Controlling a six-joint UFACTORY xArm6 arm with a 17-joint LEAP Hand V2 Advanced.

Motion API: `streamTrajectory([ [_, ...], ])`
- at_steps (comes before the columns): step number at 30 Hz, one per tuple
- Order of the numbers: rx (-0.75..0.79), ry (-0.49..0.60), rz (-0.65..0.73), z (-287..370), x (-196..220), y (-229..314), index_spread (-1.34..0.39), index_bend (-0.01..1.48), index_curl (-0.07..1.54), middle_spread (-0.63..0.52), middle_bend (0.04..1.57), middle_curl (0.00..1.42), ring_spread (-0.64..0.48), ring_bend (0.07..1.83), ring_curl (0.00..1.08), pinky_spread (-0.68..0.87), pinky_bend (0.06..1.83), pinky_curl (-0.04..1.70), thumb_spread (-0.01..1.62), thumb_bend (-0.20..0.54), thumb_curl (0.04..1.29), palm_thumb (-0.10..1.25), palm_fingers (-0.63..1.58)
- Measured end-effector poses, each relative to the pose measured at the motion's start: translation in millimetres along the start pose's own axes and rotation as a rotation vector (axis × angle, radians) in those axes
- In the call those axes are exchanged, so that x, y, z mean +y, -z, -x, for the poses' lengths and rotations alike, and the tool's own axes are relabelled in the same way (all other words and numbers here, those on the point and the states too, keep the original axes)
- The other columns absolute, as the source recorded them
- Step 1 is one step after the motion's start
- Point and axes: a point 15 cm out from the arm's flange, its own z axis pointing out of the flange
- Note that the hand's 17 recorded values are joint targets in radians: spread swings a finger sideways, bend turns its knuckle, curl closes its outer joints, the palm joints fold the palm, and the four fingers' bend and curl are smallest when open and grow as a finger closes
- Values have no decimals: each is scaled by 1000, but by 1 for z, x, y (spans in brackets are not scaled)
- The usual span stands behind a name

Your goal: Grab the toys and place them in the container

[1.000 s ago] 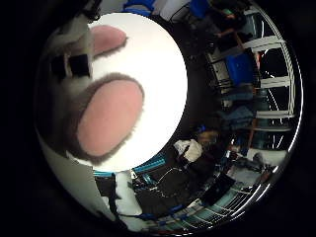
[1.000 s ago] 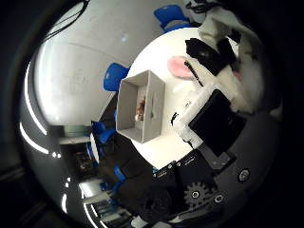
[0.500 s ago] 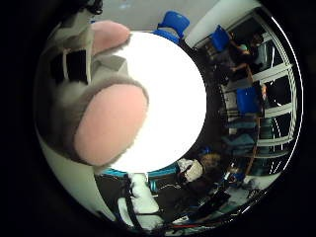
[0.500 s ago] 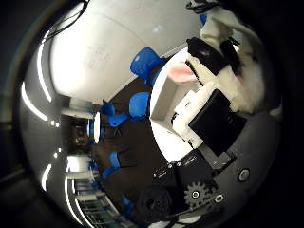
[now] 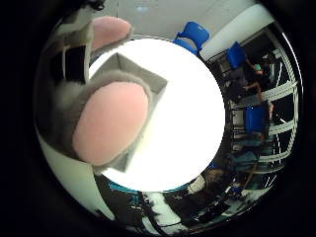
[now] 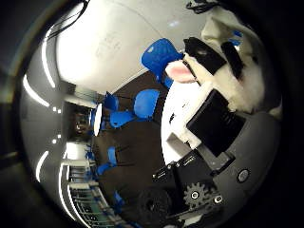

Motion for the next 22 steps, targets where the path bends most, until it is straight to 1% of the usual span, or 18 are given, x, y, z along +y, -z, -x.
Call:
streamTrajectory([
  [1,1,-1,14,-1,1,-8,-296,807,923,-221,1119,922,-250,1304,776,-290,1138,939,1242,-36,533,857,1039],
  [2,2,-2,31,-2,2,-14,-296,698,899,-222,1081,895,-251,1287,749,-343,1100,902,1237,-38,527,828,955],
  [3,3,-1,43,-4,4,-18,-307,496,855,-227,989,841,-262,1247,701,-428,1079,841,1245,-28,510,788,805],
  [4,5,3,51,-5,6,-20,-342,386,820,-226,891,802,-251,1177,675,-425,1078,830,1255,-27,496,758,559],
  [5,9,3,62,-7,8,-20,-380,359,782,-226,837,773,-232,1125,647,-387,1028,812,1262,-24,486,742,451],
  [6,14,2,77,-10,12,-21,-430,388,745,-193,710,715,-152,1000,608,-266,964,818,1271,-23,472,715,209],
  [7,17,0,93,-12,16,-22,-463,376,686,-162,623,660,-79,899,543,-150,924,784,1282,-23,455,689,143],
  [8,20,0,108,-17,19,-22,-486,379,639,-120,536,602,9,816,487,19,880,752,1286,-20,442,668,96],
  [10,19,4,112,-24,20,-21,-499,376,586,-71,467,541,112,712,423,211,825,702,1290,-18,422,649,72],
  [11,16,3,108,-27,19,-18,-503,368,558,-52,457,517,148,662,390,296,783,665,1292,-15,415,646,84],
  [12,16,2,102,-30,19,-14,-505,357,533,-40,449,498,172,624,365,366,748,636,1293,-14,409,645,98],
  [14,18,-4,96,-36,19,-8,-505,344,500,-28,434,470,195,570,332,445,676,583,1292,-14,398,641,124],
  [16,17,-9,107,-40,26,1,-508,318,465,-22,410,439,215,512,299,505,613,528,1292,-13,389,642,157],
  [18,18,-11,125,-44,35,10,-508,304,447,-20,395,423,222,469,279,525,573,497,1285,-15,382,636,177],
  [22,26,-33,115,-62,51,49,-506,261,412,-18,348,387,229,389,243,539,495,434,1284,-15,364,633,231],
])
